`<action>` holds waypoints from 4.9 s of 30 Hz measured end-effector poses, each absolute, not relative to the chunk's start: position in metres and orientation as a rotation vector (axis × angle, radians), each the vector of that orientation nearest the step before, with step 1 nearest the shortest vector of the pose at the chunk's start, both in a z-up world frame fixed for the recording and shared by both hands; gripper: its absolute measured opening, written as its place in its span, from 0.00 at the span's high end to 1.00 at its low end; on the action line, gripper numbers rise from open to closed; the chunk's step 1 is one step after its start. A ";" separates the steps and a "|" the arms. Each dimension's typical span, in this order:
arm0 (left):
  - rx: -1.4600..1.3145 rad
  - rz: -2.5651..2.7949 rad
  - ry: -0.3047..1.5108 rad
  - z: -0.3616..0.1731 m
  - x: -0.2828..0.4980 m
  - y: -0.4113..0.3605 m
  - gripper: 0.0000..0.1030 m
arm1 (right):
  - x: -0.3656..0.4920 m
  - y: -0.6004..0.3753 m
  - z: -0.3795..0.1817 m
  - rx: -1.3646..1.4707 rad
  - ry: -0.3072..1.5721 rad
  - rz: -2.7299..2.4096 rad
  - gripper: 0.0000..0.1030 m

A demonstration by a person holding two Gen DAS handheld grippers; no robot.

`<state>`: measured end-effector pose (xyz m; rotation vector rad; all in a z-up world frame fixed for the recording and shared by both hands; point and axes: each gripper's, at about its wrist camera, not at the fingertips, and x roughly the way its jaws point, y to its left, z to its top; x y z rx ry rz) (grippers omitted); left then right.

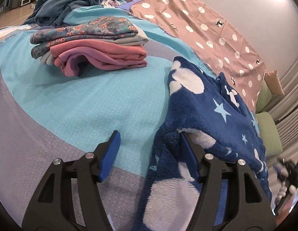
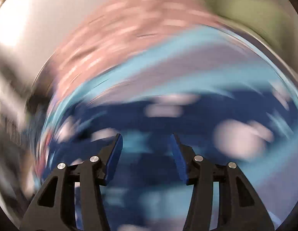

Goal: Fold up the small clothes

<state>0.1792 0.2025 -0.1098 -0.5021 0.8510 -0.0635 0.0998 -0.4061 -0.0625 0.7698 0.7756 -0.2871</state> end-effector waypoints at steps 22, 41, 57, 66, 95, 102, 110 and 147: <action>-0.284 -0.251 0.811 -0.043 0.162 0.063 0.39 | 0.024 -0.583 -0.180 1.359 0.479 -0.462 0.89; -0.338 -0.325 0.845 -0.062 0.174 0.057 0.39 | 0.173 -0.214 -0.010 0.559 0.644 0.505 0.89; -0.563 -0.624 0.936 -0.062 0.211 0.036 0.29 | 0.172 -0.133 -0.066 0.277 0.841 0.459 0.87; -0.607 -0.637 1.017 -0.072 0.228 0.017 0.26 | 0.161 -0.105 -0.069 0.142 0.824 0.520 0.71; -0.292 -0.475 0.691 0.056 0.233 0.097 0.86 | 0.127 -0.233 -0.076 0.117 0.916 -0.007 0.63; -0.360 -0.373 0.805 0.002 0.254 0.139 0.85 | 0.120 -0.241 -0.076 0.131 0.927 -0.032 0.63; -0.425 -0.402 0.832 -0.012 0.258 0.139 0.86 | 0.128 -0.171 -0.050 0.136 0.885 0.285 0.72; -0.169 -0.340 0.802 -0.032 0.240 0.115 0.64 | 0.150 -0.173 -0.022 0.126 0.788 0.036 0.70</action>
